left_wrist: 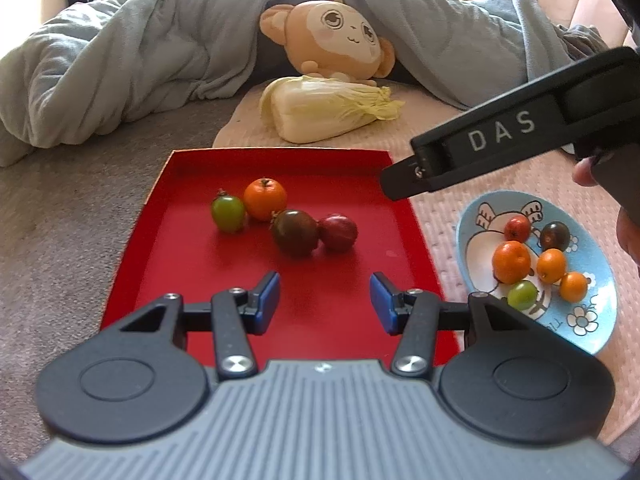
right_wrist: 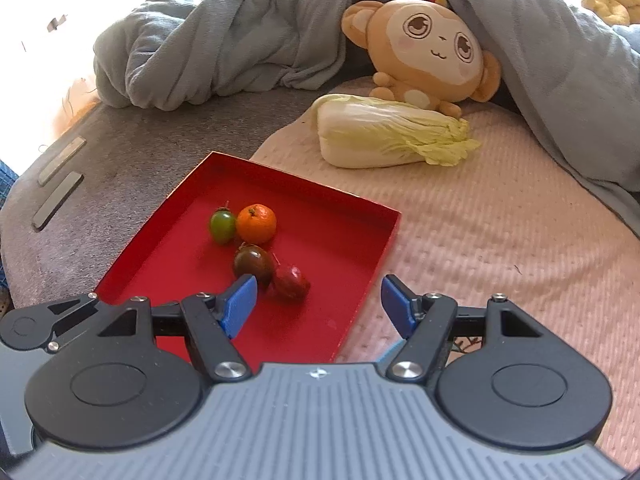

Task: Organize fruits
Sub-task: 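Move both open grippers back over the red tray, then close the right gripper on a red tomato and lift it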

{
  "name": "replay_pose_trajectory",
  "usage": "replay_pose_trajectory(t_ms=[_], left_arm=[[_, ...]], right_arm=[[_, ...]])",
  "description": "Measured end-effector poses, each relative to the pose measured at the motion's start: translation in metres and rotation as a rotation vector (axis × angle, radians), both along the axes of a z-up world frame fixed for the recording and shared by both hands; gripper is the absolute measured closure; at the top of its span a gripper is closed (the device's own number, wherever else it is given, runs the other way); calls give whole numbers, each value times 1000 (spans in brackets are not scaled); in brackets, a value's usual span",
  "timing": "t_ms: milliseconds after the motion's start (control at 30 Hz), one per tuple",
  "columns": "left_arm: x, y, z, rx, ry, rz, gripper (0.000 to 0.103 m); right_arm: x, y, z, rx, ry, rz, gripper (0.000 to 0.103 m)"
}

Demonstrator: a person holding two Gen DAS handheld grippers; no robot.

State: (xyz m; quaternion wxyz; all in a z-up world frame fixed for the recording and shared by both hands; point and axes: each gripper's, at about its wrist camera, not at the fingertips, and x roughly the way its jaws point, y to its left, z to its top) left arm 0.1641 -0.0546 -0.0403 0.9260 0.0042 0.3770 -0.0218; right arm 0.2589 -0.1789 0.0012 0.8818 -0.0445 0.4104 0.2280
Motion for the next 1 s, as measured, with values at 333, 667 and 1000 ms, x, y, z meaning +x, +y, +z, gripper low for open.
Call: replay_pose_trajectory(t_ms=[333, 667, 1000], left_arm=[[5, 18, -4, -3, 9, 35, 50], [10, 38, -13, -18, 21, 72, 50], [9, 53, -22, -19, 37, 94, 51]], right_arm=[[8, 9, -7, -4, 5, 23, 29], [14, 14, -17, -49, -15, 47, 30], [19, 48, -34, -114, -4, 143, 35]])
